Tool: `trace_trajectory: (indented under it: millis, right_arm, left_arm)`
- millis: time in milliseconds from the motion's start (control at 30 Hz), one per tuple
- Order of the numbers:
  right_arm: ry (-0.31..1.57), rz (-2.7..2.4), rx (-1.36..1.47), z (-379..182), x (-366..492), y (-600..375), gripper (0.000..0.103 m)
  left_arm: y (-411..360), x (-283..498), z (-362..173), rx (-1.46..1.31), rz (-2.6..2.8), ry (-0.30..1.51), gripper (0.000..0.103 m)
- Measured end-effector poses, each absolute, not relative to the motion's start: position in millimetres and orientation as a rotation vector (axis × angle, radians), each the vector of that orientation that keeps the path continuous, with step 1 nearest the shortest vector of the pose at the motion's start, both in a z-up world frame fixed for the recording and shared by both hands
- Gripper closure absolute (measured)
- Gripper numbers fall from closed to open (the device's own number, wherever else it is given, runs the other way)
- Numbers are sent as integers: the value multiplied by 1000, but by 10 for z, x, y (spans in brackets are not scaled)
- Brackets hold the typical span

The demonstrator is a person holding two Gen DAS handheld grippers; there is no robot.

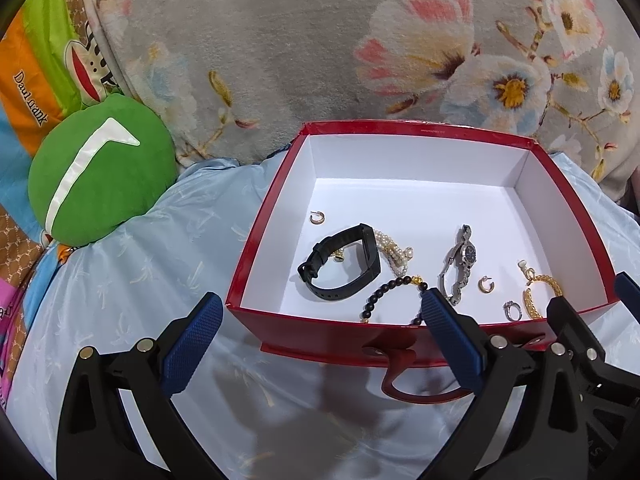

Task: Organize jewelry

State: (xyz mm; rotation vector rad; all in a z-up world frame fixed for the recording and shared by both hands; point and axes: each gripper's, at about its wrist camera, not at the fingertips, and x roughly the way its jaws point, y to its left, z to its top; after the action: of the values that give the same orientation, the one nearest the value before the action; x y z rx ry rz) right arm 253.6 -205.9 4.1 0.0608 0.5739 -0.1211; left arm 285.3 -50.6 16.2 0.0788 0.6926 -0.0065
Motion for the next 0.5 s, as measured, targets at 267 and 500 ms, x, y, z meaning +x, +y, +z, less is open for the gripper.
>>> trace_trajectory:
  millis: [267, 500]
  right_arm:
    - [575, -121, 62, 36, 2540, -2040, 13]
    - [576, -119, 61, 36, 2539, -2045, 13]
  left_arm:
    - [-533, 2848, 159, 94, -9, 690, 6]
    - [-522, 2866, 160, 86, -19, 695, 6]
